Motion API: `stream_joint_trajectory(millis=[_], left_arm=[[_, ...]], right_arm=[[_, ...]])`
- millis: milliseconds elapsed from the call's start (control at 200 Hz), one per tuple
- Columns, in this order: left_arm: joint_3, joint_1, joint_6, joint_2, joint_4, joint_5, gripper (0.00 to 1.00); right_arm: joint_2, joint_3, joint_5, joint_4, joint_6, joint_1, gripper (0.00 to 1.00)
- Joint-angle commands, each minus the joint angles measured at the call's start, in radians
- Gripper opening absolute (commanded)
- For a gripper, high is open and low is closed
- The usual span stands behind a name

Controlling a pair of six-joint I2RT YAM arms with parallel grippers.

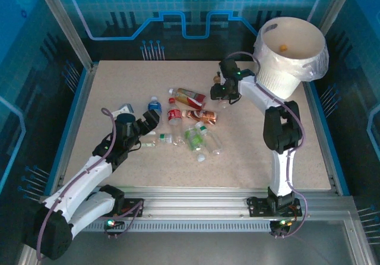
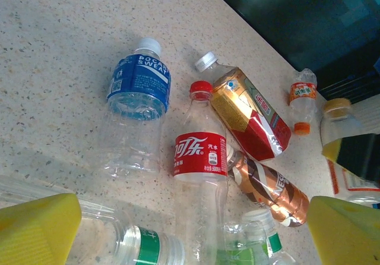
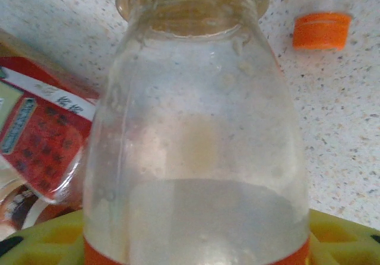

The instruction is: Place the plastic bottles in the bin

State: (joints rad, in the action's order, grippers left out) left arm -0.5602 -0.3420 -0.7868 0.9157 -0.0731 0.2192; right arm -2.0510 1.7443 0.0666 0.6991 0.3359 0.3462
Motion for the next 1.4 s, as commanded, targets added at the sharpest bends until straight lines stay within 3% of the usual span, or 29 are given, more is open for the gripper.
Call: stream_joint_trajectory(millis=[0, 215, 455, 710, 1015, 1396], left_arm=[[-0.027, 0.011, -0.013, 0.017, 0.009, -0.003, 0.99], [-0.096, 0.004, 0.016, 0.097, 0.006, -0.101, 0.99], [-0.105, -0.041, 0.017, 0.144, 0.097, -0.119, 0.99], [-0.081, -0.048, -0.012, 0.178, 0.196, -0.109, 0.99], [-0.097, -0.048, -0.019, 0.197, 0.164, -0.115, 0.99], [-0.057, -0.048, -0.016, 0.134, 0.111, -0.076, 0.99]], right_arm=[[0.1, -0.046, -0.007, -0.04, -0.025, 0.007, 0.4], [0.253, -0.126, 0.017, -0.106, -0.04, 0.004, 0.38], [0.423, -0.172, 0.006, -0.168, -0.038, -0.026, 0.36], [0.52, -0.146, -0.11, -0.219, -0.003, -0.17, 0.36], [0.49, -0.033, -0.162, -0.316, 0.15, -0.384, 0.36], [0.332, 0.108, 0.052, -0.421, 0.239, -0.49, 0.39]])
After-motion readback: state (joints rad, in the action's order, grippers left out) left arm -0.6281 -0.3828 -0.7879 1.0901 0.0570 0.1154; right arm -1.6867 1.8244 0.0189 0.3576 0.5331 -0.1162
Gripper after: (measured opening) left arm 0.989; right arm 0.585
